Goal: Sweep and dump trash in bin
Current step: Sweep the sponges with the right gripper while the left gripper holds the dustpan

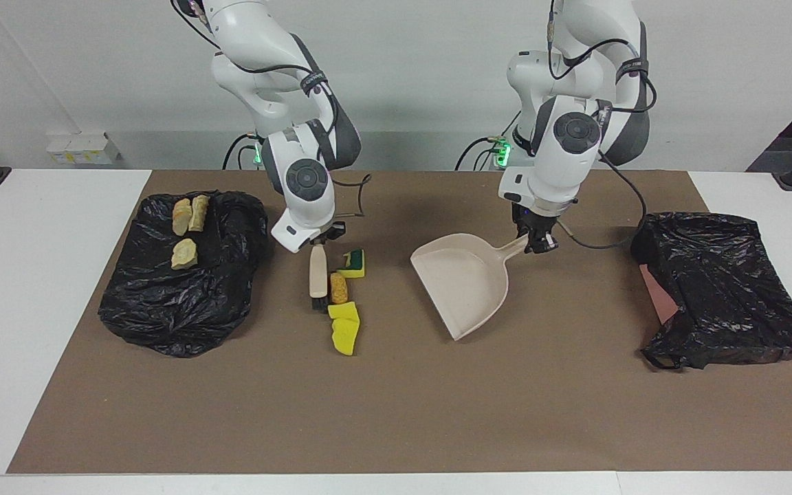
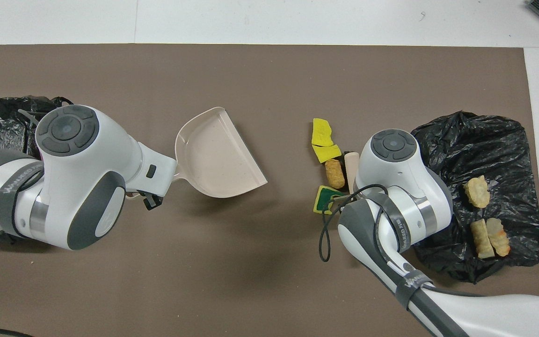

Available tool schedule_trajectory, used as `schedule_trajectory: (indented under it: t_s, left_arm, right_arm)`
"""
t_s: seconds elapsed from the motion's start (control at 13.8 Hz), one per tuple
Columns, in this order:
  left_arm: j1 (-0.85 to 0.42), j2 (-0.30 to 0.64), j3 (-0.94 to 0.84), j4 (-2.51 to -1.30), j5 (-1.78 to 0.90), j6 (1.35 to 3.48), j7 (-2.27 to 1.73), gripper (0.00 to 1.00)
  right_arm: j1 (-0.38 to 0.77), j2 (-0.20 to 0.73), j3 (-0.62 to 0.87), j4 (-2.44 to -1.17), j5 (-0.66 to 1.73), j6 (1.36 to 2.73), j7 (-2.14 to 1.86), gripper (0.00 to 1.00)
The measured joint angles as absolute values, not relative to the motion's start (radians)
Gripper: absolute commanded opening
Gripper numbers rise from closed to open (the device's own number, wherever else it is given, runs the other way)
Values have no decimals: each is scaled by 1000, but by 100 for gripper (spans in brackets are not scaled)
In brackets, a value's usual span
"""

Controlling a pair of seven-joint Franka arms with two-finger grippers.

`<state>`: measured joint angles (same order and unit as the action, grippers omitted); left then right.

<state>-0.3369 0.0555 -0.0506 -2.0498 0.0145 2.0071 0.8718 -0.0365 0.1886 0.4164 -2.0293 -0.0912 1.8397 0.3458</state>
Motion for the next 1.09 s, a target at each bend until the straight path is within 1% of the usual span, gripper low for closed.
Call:
schedule_trajectory:
  t_s: [0.22, 0.29, 0.44, 0.58, 0.8, 1.09]
  left_arm:
    - [-379, 56, -61, -2117, 32, 2086, 874, 0]
    - [-395, 55, -62, -2128, 45, 2099, 874, 0]
    - [-416, 55, -62, -2135, 61, 2107, 873, 0]
    - [-417, 55, -61, -2139, 63, 2109, 873, 0]
    - [-417, 55, -60, -2143, 65, 2118, 875, 0]
    - [-418, 54, -61, -2153, 66, 2131, 877, 0]
  right_arm:
    - [-37, 122, 415, -2041, -125, 1749, 370, 0]
    - [-37, 103, 415, -2067, -126, 1752, 373, 0]
    - [-36, 79, 417, -2131, -127, 1804, 344, 0]
    - [-34, 83, 419, -2175, -127, 1856, 270, 0]
    - [-33, 120, 441, -2186, -110, 1906, 236, 0]
    - [-31, 141, 522, -2185, 29, 1976, 235, 0]
